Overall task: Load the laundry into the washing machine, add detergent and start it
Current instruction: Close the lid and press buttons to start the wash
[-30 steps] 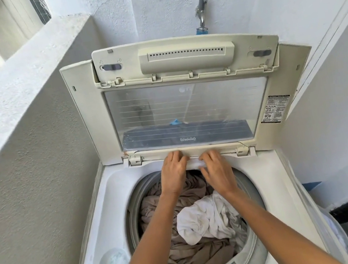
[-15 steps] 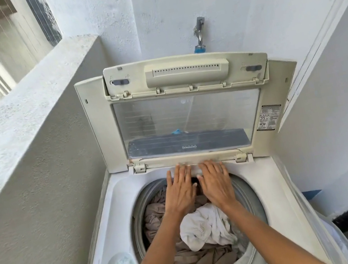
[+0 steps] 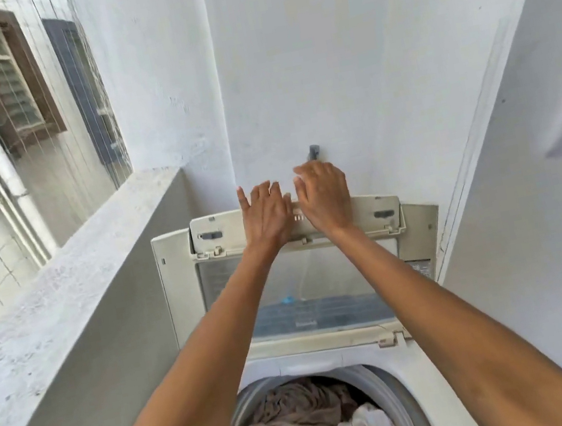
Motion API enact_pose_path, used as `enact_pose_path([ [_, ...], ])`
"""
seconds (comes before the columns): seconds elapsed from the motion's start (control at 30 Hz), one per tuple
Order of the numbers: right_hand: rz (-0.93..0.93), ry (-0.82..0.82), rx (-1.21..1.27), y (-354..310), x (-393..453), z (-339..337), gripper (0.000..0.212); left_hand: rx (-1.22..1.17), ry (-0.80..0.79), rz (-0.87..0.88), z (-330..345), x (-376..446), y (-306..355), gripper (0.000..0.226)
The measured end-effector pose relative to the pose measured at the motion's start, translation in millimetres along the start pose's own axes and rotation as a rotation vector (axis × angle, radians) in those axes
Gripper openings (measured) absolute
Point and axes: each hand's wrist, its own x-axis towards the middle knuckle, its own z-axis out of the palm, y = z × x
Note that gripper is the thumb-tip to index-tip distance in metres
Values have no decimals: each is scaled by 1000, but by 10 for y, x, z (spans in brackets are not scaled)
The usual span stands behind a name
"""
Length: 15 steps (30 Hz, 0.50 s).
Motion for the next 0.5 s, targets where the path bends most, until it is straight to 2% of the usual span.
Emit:
enact_pose_path([
  [0.07,69,-294,-49,37,19,33,36,67,-131,6,-22,76,32,45],
  [0.1,100,-396,-76,55,-6,44,41,88,-144,17,-20,88,37,44],
  [0.13,98,-432,-107,74,-50,54,43,91,-138,23,-15,80,44,43],
  [0.27,1,-356,-145,99,-201,-13,43,50,-68,65,-29,-42,41,40],
  [0.37,-70,-497,-128,180,-170,-240,47,73,-59,166,-151,-165,-13,38],
  [0.43,-87,-625,-90,219,-178,-438,51,88,-120,257,-298,-269,-41,35],
  [0.5,-97,-688,-61,212,-235,-582,59,62,-266,324,-483,-359,-39,32],
])
